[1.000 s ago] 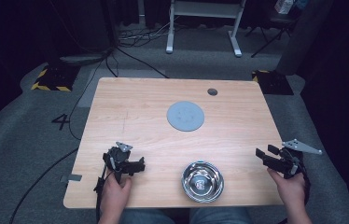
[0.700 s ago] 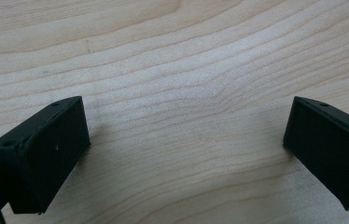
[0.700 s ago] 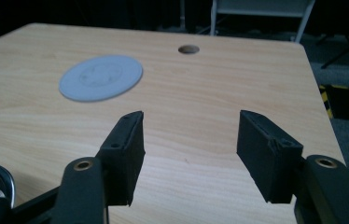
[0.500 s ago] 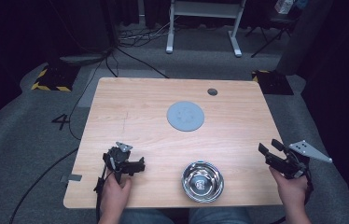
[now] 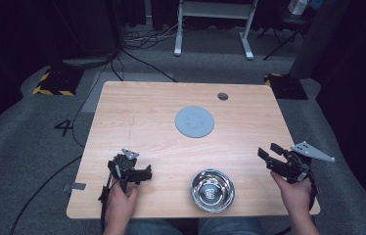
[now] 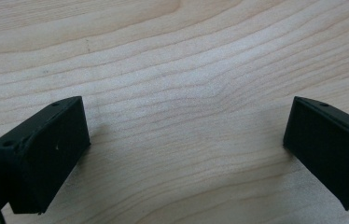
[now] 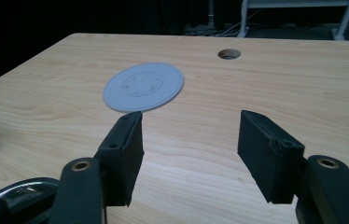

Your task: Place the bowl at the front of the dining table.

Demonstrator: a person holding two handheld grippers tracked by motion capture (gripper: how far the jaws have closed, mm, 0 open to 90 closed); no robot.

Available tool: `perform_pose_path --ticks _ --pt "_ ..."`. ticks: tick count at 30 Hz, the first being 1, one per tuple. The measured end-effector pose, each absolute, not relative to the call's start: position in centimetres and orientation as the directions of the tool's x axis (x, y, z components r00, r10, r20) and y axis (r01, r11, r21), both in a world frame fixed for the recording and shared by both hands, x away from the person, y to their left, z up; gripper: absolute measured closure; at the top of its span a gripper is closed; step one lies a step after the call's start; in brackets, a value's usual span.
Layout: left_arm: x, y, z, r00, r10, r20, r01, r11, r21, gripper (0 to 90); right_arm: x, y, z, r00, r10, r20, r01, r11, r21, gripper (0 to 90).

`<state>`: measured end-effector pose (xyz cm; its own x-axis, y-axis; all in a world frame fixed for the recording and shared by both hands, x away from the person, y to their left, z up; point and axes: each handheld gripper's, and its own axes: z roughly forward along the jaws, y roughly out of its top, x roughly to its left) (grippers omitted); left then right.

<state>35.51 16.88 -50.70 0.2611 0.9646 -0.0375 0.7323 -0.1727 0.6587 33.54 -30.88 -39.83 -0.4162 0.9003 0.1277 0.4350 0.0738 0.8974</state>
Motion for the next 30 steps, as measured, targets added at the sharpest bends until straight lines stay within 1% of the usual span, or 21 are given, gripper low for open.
perform_pose_path --ticks 8,13,21,26,30 --pt "35.5 16.9 -50.7 0.261 0.965 -0.038 0.732 -0.172 0.659 0.4 34.3 -28.3 -39.9 -0.476 0.864 0.164 0.471 0.093 0.877 40.5" --pt "35.5 16.9 -50.7 0.261 0.965 -0.037 0.732 -0.173 0.659 0.4 34.4 -26.7 -40.1 -0.507 0.848 0.156 0.475 0.123 0.871 40.8" --pt "35.5 16.9 -50.7 0.261 0.965 -0.037 0.732 -0.173 0.659 0.4 34.5 -24.5 -40.0 -0.571 0.801 0.178 0.48 0.15 0.864 42.2" --pt "35.5 16.9 -50.7 0.261 0.965 -0.038 0.732 -0.172 0.659 0.4 34.8 -23.7 -40.5 -0.582 0.795 0.173 0.501 0.183 0.846 42.0" --pt "35.5 16.9 -50.7 0.261 0.965 -0.038 0.732 -0.172 0.659 0.4 35.4 -23.2 -41.7 -0.579 0.793 0.192 0.556 0.211 0.804 42.4"
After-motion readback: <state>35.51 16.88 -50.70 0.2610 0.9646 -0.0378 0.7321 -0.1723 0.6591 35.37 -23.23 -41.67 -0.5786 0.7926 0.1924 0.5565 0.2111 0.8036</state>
